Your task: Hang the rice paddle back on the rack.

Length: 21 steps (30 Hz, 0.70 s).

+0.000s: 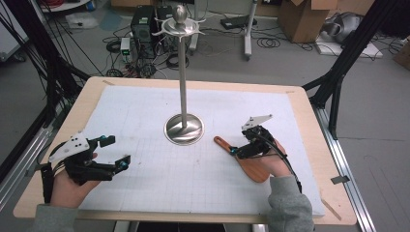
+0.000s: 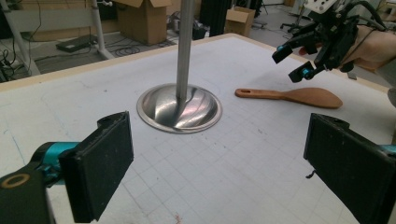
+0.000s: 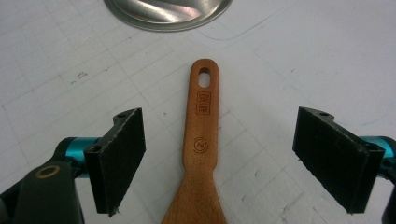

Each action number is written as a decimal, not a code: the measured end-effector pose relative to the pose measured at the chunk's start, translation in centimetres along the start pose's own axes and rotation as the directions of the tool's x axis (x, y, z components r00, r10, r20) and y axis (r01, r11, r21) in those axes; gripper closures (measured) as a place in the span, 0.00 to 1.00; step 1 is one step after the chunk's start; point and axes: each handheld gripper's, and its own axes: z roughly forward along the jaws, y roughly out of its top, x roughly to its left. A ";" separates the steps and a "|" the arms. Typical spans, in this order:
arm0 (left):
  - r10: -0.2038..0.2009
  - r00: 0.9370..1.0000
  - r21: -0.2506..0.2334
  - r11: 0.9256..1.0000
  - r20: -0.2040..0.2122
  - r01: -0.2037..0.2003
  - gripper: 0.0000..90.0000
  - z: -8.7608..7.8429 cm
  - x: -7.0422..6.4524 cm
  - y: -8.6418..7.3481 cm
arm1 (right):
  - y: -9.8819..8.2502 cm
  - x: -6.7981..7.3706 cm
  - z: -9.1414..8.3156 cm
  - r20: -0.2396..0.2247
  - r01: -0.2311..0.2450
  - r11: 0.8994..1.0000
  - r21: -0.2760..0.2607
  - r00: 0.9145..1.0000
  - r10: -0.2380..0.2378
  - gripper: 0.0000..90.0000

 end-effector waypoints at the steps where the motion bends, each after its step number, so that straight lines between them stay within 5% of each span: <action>1: -0.001 1.000 0.000 1.000 0.000 0.001 0.10 0.0 0.0 0.0 | 0.0 0.0 0.1 0.001 0.004 1.000 0.003 1.000 -0.004 0.18; 21: -0.011 1.000 0.002 1.000 -0.026 0.011 0.10 -1.1 0.0 -0.5 | 0.4 0.1 2.5 -0.025 -0.015 0.995 0.101 1.000 0.018 0.40</action>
